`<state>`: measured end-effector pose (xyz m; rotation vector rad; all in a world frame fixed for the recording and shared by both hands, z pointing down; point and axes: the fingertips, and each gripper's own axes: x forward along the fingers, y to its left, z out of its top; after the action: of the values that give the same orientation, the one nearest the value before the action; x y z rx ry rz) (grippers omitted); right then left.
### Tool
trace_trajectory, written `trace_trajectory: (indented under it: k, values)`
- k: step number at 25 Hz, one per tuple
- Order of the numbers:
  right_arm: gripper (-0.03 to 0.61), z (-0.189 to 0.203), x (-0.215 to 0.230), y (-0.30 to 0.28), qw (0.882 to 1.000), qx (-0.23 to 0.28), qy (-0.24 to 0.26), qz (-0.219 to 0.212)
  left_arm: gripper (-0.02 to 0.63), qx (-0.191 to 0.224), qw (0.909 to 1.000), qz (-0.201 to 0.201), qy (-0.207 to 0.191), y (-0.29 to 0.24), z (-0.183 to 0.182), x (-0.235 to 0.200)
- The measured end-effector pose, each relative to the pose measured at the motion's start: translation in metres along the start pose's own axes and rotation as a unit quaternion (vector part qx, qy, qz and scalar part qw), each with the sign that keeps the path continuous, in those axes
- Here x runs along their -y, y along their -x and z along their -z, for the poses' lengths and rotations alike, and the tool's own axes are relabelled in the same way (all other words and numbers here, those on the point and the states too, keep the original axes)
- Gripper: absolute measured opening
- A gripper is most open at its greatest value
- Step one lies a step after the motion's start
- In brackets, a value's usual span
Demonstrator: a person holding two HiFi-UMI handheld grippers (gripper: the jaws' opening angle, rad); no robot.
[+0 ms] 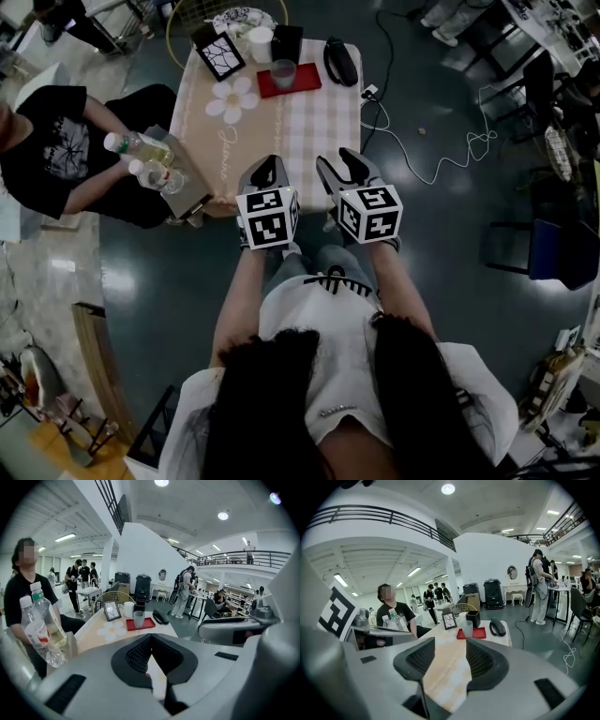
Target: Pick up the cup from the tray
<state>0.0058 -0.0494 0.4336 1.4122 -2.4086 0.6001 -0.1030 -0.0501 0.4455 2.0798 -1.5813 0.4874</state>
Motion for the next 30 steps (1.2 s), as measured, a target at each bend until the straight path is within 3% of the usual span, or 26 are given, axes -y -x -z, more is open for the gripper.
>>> trace_trajectory:
  k: [17,23,30]
  values:
    - [0.288,-0.039,0.007,-0.064,0.999,0.034,0.006,-0.005,0.005,-0.002,0.9998,-0.009,0.017,-0.04,-0.03,-0.041]
    - [0.336,-0.043,0.013,-0.103,0.999,0.016,0.036,-0.023,0.006,-0.011,0.9995,-0.021,0.021,-0.07,-0.04,-0.055]
    - [0.353,-0.054,0.032,-0.148,0.999,0.013,0.031,-0.027,0.006,-0.025,0.9986,-0.033,0.034,-0.108,-0.05,-0.071]
